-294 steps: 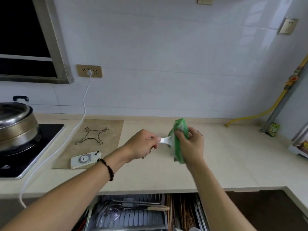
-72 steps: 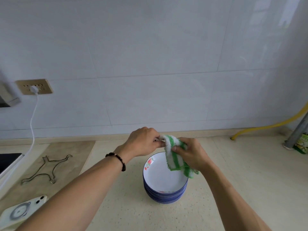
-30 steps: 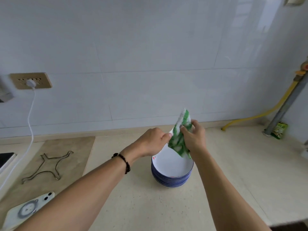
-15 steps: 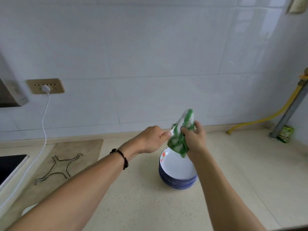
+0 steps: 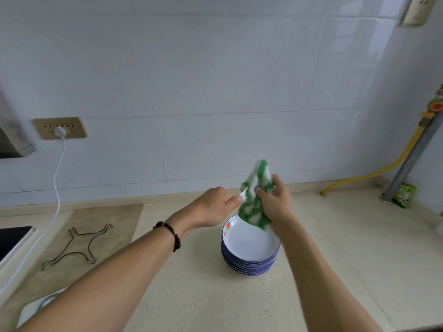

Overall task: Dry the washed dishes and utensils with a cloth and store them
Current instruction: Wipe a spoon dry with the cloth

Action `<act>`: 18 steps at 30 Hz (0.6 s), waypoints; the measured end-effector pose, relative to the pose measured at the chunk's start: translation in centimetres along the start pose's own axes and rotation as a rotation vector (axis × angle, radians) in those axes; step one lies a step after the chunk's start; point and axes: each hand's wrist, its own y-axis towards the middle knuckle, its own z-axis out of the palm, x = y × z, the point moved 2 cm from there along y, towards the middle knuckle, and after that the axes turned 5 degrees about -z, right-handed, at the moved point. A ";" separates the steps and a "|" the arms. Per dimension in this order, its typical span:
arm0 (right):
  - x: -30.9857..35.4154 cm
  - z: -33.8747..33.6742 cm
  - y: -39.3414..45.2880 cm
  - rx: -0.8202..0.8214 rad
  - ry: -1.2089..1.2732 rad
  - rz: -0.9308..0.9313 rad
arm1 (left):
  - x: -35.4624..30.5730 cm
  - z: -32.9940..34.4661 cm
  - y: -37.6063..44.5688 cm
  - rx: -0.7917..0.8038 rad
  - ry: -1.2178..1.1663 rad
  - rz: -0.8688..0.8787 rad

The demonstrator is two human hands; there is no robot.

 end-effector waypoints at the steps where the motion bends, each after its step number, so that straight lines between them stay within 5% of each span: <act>1: 0.4 -0.6 0.3 0.034 -0.229 -0.111 | -0.1 -0.3 0.0 0.000 0.079 0.005; 4: 0.5 -1.2 0.4 0.017 -0.413 -0.230 | -1.1 -1.0 0.2 -0.045 0.215 0.036; 7: -0.3 0.4 -0.9 -0.147 0.282 0.161 | -2.2 -0.3 1.0 -0.123 0.118 0.085; 9: 0.1 2.2 -1.3 -0.101 0.757 0.431 | -2.6 0.7 1.4 -0.181 -0.016 0.084; 11: 0.8 2.9 -0.5 -0.027 0.879 0.486 | -2.9 1.1 1.4 -0.219 -0.117 0.067; 15: 1.8 1.5 0.1 -0.027 0.643 0.337 | -2.8 -0.1 1.5 -0.130 -0.096 0.040; 18: 2.1 -1.2 1.4 0.015 -0.126 -0.077 | -2.2 -1.3 1.2 -0.037 0.053 0.035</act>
